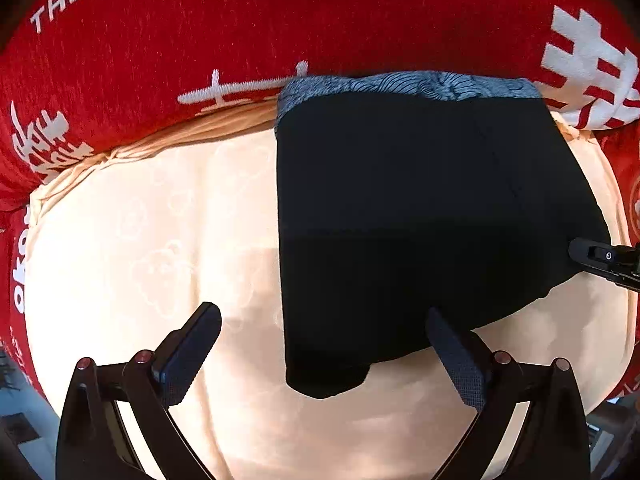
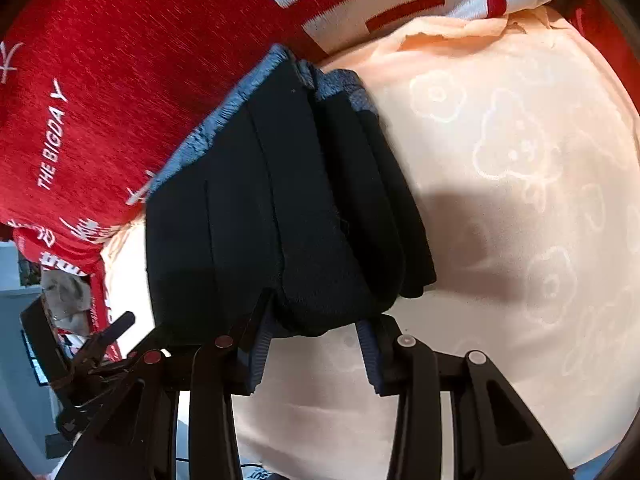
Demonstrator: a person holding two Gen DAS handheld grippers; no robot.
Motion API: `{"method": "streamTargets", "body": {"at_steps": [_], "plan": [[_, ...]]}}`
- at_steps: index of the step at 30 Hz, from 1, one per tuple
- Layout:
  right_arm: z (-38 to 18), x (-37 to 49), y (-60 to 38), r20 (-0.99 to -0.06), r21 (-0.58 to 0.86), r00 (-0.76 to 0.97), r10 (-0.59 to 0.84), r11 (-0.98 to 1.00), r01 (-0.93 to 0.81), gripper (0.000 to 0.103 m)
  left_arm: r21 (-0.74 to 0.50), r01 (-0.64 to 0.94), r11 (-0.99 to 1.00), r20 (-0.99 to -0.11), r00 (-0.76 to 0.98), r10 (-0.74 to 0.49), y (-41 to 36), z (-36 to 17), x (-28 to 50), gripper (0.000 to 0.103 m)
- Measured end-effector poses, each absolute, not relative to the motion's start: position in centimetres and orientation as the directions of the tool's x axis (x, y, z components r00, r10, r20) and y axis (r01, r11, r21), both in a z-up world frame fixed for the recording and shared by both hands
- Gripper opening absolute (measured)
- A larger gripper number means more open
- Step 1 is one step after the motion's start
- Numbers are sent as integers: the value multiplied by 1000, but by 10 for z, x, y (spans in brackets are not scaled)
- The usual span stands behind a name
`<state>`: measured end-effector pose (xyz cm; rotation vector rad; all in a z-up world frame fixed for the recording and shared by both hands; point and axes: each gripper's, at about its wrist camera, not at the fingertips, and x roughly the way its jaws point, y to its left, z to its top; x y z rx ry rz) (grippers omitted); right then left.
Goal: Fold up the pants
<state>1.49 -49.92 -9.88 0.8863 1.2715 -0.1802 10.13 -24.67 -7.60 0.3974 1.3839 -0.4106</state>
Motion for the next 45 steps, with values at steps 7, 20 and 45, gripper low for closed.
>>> {"method": "streamTargets", "body": {"at_steps": [7,20,45], "plan": [[-99,13,-499,-882,470,321,344,673,571,44,31,497,867,-991,130,-39,-250,-79,107,102],[-81,-1,-510,-898,439,296,326,713,546,52,-76,435,897,-994,37,-102,-240,-90,131,102],[-128,49,-559,-779,627,360,514,658,417,84,-450,239,861,-890,-206,-408,-228,-148,210,102]]}}
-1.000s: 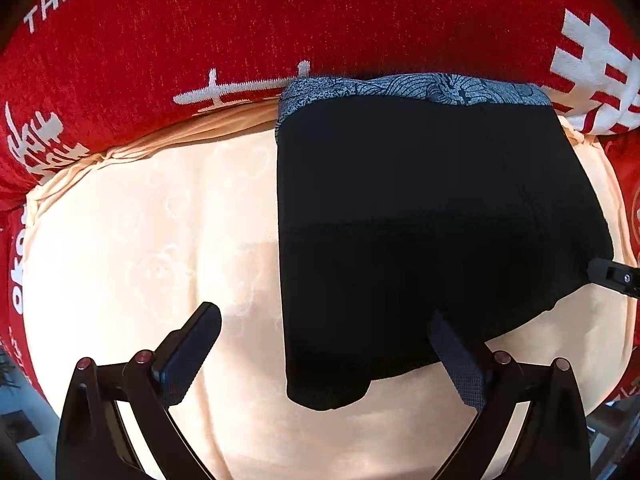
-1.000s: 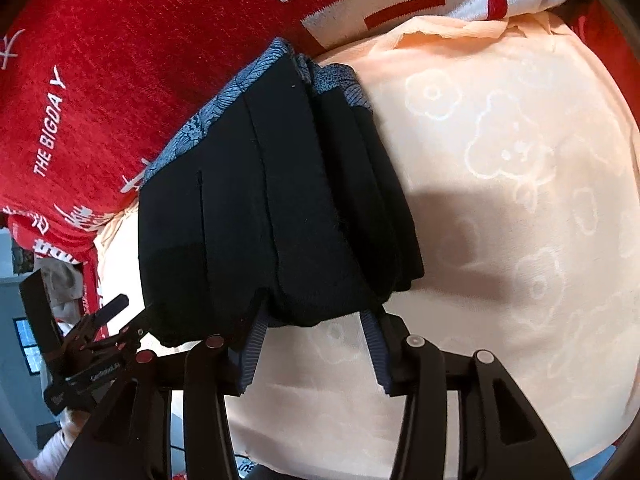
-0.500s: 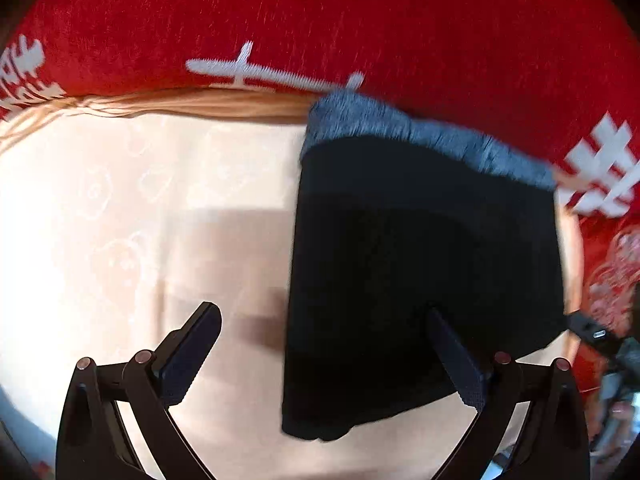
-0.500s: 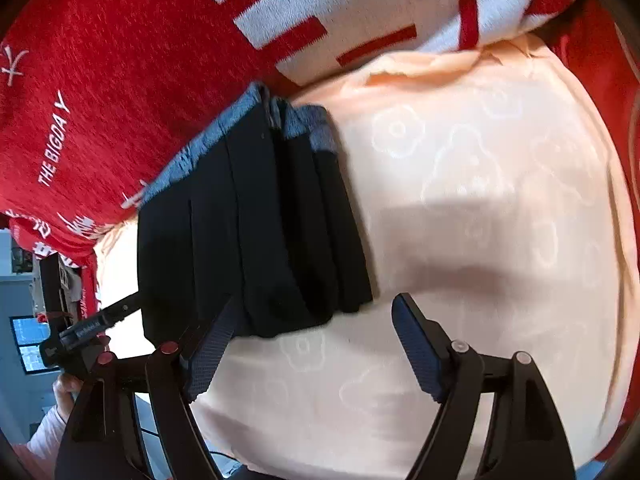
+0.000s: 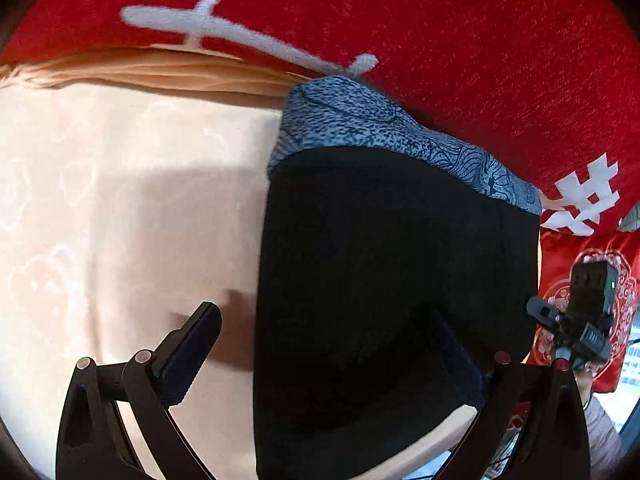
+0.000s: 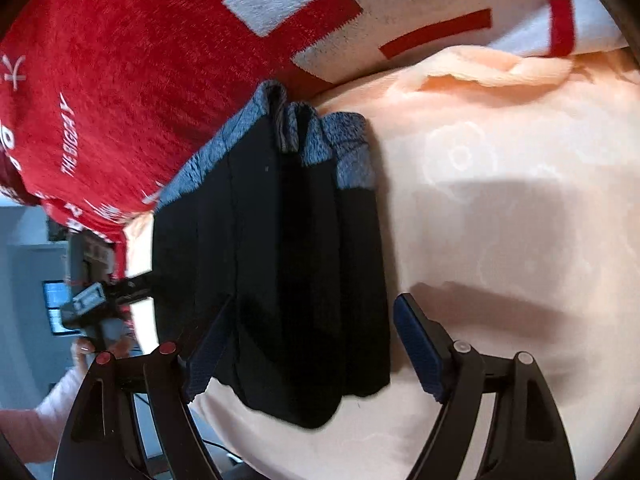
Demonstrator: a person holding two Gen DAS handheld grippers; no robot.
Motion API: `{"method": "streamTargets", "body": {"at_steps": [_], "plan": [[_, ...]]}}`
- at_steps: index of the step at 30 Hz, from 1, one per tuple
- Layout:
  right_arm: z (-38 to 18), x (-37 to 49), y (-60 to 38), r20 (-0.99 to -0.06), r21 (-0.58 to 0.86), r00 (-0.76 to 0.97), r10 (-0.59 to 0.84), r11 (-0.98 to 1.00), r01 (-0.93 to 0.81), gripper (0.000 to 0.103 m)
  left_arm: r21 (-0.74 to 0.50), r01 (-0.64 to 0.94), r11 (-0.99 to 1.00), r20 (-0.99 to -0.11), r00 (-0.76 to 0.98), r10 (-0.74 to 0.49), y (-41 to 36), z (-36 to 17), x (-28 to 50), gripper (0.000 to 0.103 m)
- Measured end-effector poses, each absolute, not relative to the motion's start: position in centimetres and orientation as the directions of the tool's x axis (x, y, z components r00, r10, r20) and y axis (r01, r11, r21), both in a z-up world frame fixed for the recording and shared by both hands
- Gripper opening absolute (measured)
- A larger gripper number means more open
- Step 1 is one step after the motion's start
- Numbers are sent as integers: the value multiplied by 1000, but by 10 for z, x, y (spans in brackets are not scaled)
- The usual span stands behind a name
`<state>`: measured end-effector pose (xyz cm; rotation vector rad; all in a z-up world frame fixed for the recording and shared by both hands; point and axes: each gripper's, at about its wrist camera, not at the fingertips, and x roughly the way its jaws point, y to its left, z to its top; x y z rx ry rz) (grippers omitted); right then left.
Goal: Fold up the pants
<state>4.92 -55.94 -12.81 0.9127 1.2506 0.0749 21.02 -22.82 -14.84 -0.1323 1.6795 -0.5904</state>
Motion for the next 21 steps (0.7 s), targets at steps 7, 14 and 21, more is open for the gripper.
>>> {"method": "streamTargets", "body": {"at_steps": [7,14,21], "plan": [[-150,69,-562,-723,691,346,599,616,377,85,-496,247,833,-865,-225,-449,-249,-170,221,103],[-159,69,-564,-699,711,348,625,559,426,89,-492,248,834,-865,-241,-439,-260,-170,224,103],[-153,69,-552,-733,678,339,590,593,434,73,-508,263,820,-860,-216,-463,-254,-155,224,80]]}}
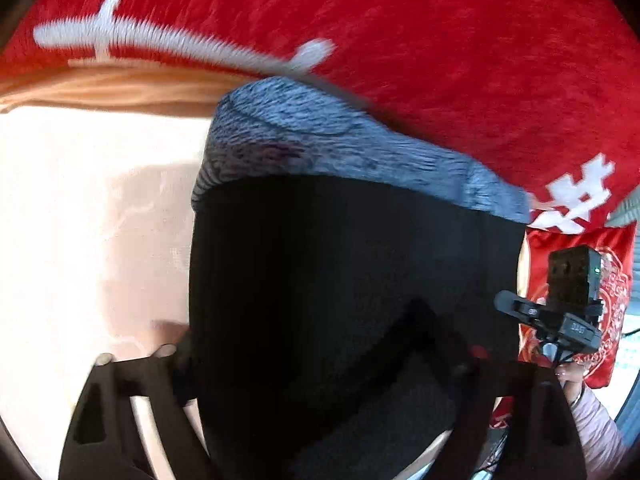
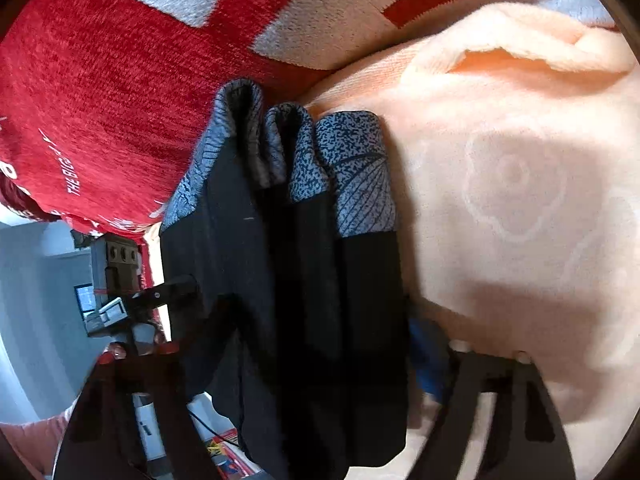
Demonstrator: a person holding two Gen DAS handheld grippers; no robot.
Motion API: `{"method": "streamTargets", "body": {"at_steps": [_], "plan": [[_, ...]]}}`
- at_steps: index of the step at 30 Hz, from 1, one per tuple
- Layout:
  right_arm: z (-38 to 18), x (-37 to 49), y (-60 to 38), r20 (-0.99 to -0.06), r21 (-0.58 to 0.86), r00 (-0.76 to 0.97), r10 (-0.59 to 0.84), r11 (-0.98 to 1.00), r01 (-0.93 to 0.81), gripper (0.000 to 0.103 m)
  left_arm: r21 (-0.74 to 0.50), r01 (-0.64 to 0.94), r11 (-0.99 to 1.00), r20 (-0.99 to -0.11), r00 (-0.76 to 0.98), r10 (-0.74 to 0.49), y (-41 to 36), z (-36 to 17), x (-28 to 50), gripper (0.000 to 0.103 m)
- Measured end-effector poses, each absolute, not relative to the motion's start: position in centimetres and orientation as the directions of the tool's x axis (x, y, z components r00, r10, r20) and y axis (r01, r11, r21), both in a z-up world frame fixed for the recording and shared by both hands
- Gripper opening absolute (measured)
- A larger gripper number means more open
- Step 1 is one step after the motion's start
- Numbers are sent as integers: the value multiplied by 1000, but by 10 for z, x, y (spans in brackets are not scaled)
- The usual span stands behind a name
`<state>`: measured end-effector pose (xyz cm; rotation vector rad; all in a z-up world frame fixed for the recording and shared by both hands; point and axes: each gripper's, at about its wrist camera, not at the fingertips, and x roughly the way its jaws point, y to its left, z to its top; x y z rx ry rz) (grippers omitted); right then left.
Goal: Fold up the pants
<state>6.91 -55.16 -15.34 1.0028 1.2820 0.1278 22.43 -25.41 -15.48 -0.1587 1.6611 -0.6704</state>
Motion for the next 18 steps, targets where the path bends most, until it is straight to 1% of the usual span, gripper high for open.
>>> {"method": "streamTargets", "body": {"at_steps": [2,5,6,7,14,18], "plan": [[-145,67,-548,-739,673,345,579,606,425,59,-484,294,824,-875,-174,-452,-257,-143,219,77],[-133,64,-542,-735,678,365,571,607,415,48,-474,310,824,-880,-140,-454,-254,-131,213,70],[-131,64,-542,-729,685,373,574,598,417,46,-477,315,821,-878,-130,-460,-251,-125,211,68],[-127,62,-542,-716,698,386,583,580,420,43,-480,320,817,-876,-124,-466,-249,-120,209,67],[-104,44,-524,-685,728,405,606,546,416,41,-468,368,804,-880,-115,-460,-226,-90,193,66],[-87,29,-509,-675,737,407,615,544,401,41,-465,371,804,-883,-123,-453,-203,-72,170,67]]}}
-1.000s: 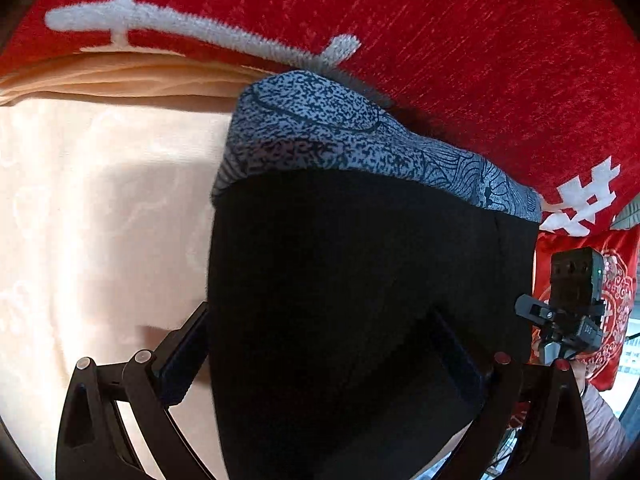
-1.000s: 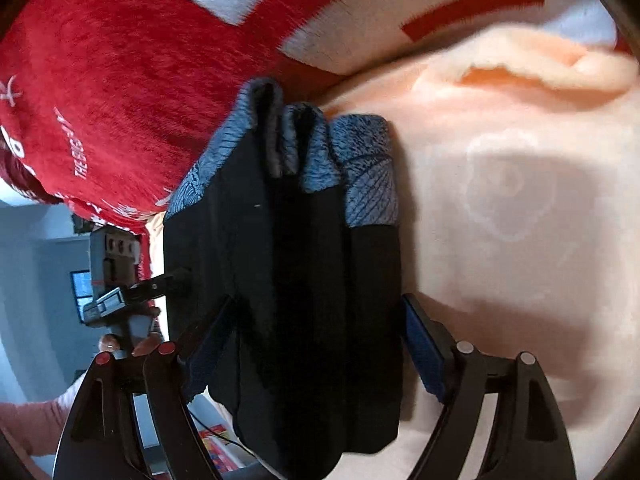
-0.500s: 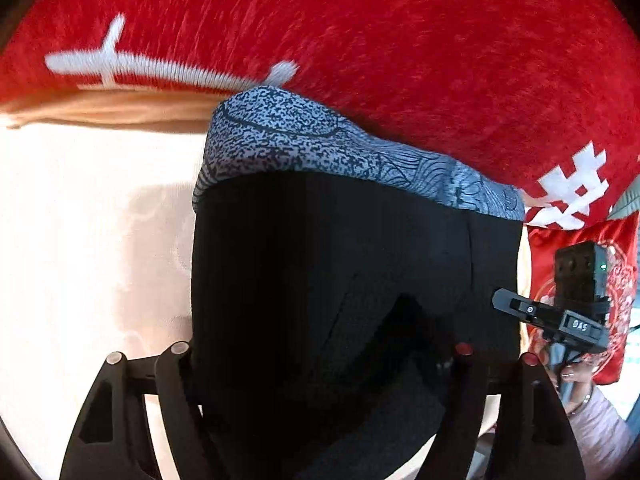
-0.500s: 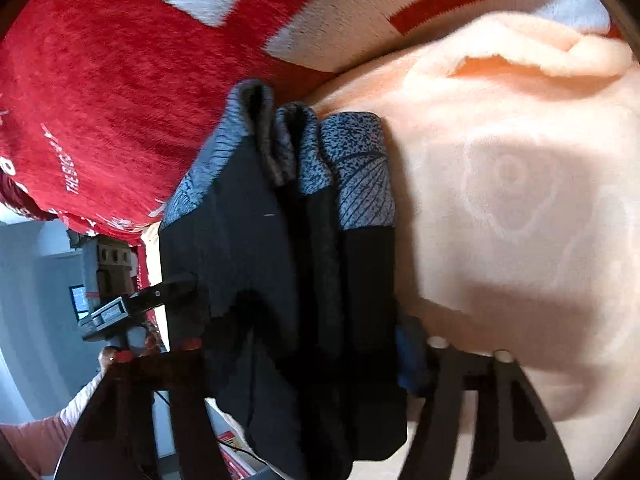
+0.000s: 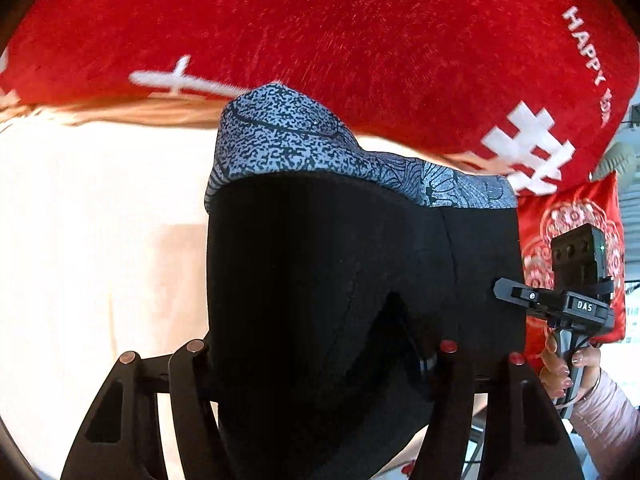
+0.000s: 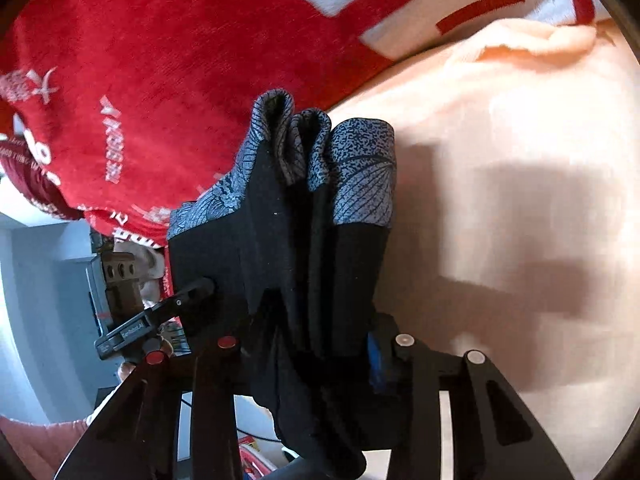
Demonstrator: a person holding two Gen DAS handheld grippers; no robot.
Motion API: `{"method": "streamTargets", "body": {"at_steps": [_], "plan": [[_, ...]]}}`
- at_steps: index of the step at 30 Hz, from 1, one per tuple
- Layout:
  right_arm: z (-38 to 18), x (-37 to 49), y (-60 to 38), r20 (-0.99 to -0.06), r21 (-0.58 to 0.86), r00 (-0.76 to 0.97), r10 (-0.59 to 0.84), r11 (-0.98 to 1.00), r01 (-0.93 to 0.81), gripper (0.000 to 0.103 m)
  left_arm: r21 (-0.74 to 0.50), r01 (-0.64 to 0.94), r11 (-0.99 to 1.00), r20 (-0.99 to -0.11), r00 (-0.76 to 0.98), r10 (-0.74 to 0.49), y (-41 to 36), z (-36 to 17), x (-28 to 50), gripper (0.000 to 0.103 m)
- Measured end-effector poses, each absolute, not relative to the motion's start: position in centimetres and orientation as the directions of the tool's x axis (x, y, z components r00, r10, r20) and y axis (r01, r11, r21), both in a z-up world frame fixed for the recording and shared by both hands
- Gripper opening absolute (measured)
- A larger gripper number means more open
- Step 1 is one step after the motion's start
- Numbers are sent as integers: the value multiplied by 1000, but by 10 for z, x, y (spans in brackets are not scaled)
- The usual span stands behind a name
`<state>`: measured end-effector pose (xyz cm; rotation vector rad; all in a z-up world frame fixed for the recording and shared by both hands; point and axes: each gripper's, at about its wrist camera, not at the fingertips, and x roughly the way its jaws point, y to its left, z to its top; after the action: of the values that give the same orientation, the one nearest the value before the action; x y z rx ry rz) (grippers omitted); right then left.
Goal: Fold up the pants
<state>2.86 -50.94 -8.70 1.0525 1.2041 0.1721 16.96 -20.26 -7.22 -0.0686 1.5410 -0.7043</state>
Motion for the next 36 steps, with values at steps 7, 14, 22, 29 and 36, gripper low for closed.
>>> {"method": "streamTargets", "body": {"at_steps": [7,14,22,29,36], "plan": [[-77,-18,-472,-648,761,434,627,501,412,41,-479,337,811,-877,-139,-461,-155,-71,129,67],[-107,-38,-447,-669,738,409,620,491,463,41,-442,325,836,-897,-174,-406,-134,-113,113,71],[-123,-41,-444,-764,643,354,540,582,498,51,-327,371,869,-945,-98,-313,-128,-111,115,96],[-113,-40,-439,-824,562,312,473,615,553,60,-158,446,881,-986,-31,-162,-163,-93,102,102],[-86,-48,-432,-884,464,239,402,691,555,72,-93,457,885,-994,11,-110,-168,-57,79,102]]}}
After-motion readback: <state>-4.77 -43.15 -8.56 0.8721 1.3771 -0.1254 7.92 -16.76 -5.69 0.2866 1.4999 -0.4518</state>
